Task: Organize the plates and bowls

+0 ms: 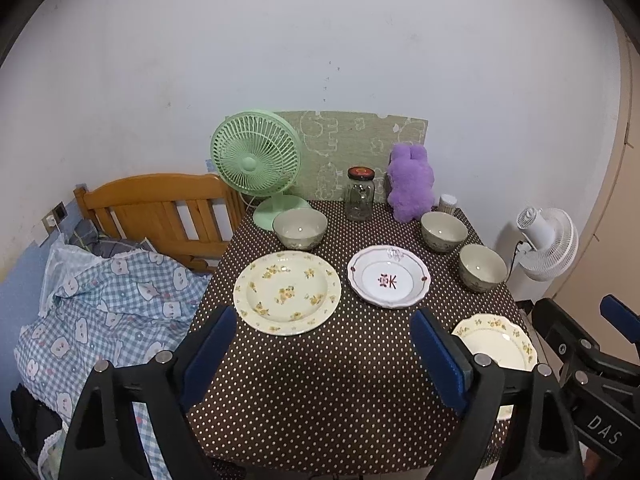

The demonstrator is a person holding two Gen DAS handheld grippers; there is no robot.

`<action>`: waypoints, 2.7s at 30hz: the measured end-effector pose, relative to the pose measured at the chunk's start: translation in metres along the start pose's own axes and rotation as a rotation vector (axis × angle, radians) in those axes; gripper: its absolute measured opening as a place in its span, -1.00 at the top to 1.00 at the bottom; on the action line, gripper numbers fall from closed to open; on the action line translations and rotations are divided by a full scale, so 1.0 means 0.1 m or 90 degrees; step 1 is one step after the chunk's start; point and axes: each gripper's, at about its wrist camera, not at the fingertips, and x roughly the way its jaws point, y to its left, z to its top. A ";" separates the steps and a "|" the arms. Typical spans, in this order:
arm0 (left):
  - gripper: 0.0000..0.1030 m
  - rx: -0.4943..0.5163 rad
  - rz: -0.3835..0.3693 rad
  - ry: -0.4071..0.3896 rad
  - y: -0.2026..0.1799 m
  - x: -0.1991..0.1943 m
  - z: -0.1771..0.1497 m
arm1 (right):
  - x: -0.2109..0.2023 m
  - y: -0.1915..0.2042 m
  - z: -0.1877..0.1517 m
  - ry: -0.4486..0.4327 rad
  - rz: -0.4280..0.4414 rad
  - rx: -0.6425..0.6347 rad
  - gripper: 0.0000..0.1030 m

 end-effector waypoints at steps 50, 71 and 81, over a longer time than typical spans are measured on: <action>-0.30 -0.023 -0.013 0.270 -1.92 2.26 -1.15 | 2.38 -2.02 -0.95 0.236 -0.032 -0.002 -0.79; 0.15 -0.038 0.013 0.315 -2.06 2.35 -1.28 | 2.62 -2.23 -1.23 0.338 0.039 0.027 -0.05; 0.15 -0.034 0.031 0.316 -1.94 2.33 -1.23 | 2.58 -2.05 -1.19 0.344 0.015 0.009 -0.05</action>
